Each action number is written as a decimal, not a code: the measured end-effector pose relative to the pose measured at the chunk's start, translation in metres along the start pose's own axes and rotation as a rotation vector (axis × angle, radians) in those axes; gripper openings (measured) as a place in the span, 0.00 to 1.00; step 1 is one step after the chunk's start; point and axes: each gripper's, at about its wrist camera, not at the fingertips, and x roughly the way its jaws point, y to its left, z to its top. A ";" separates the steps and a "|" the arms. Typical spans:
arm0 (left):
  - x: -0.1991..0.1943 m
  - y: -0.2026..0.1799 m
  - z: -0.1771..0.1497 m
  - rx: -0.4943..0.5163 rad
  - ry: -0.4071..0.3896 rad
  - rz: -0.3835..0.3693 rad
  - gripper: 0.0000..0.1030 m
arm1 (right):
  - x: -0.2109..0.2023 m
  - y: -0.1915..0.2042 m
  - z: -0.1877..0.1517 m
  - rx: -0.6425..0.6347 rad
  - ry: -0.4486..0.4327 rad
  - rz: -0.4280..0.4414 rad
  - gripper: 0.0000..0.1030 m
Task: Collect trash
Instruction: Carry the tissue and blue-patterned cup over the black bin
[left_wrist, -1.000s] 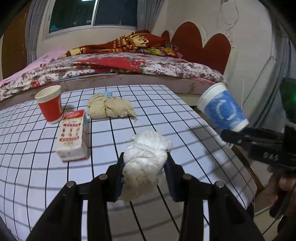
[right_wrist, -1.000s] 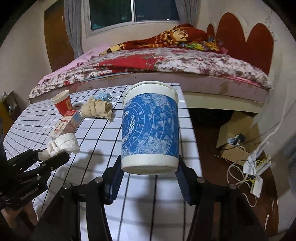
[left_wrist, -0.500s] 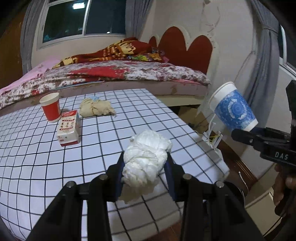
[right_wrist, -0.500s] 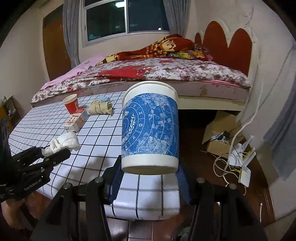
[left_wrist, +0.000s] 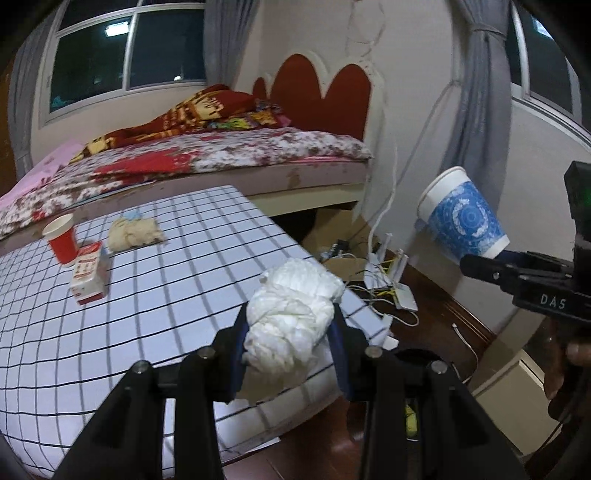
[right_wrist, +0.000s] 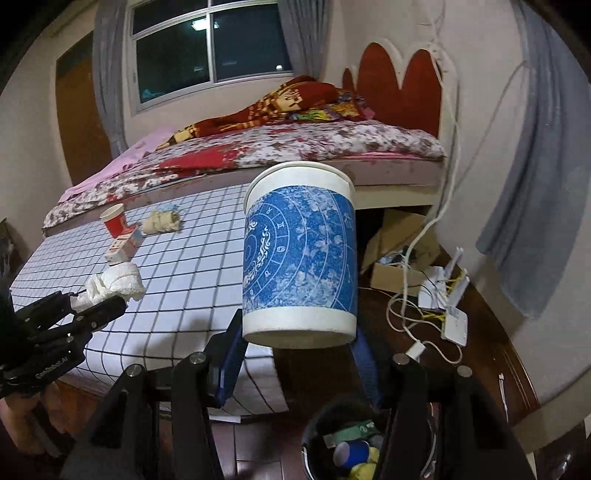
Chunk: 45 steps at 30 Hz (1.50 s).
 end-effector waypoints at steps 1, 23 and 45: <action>0.001 -0.006 0.000 0.009 0.001 -0.009 0.39 | -0.003 -0.003 -0.002 0.002 -0.001 -0.006 0.54; 0.038 -0.131 -0.016 0.162 0.076 -0.193 0.39 | -0.037 -0.124 -0.090 0.139 0.085 -0.166 0.54; 0.096 -0.173 -0.060 0.198 0.222 -0.291 0.39 | -0.002 -0.142 -0.144 0.057 0.240 -0.175 0.54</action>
